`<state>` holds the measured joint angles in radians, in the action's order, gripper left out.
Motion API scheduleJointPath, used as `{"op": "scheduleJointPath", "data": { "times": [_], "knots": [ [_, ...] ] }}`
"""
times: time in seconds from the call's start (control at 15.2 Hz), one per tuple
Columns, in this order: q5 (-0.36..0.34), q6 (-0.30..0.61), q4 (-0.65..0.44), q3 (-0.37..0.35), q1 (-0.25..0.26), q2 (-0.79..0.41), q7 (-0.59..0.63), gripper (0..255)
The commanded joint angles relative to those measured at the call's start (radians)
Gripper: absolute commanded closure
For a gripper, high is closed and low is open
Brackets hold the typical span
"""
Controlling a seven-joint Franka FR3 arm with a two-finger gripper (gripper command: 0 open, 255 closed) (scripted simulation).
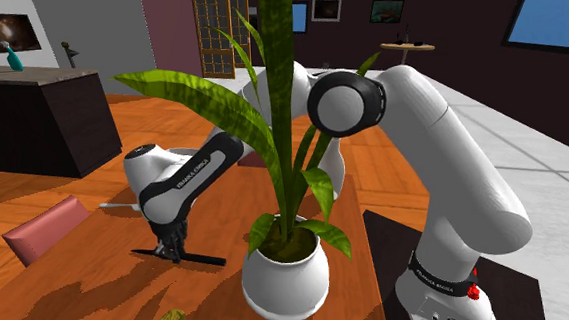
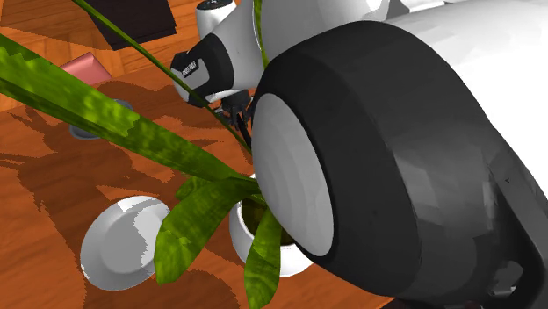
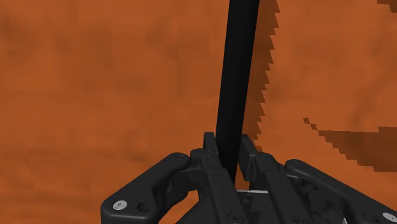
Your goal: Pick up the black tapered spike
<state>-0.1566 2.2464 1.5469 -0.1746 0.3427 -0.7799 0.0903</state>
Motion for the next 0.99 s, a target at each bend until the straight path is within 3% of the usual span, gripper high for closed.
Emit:
{"op": "scheduleJointPath", "data": {
  "times": [0.0, 0.92],
  "knots": [
    [0.002, -0.014, 0.008, -0.002, -0.001, 0.009, -0.001, 255],
    [0.022, -0.127, 0.004, -0.018, -0.011, 0.120, -0.011, 255]
  ]
}}
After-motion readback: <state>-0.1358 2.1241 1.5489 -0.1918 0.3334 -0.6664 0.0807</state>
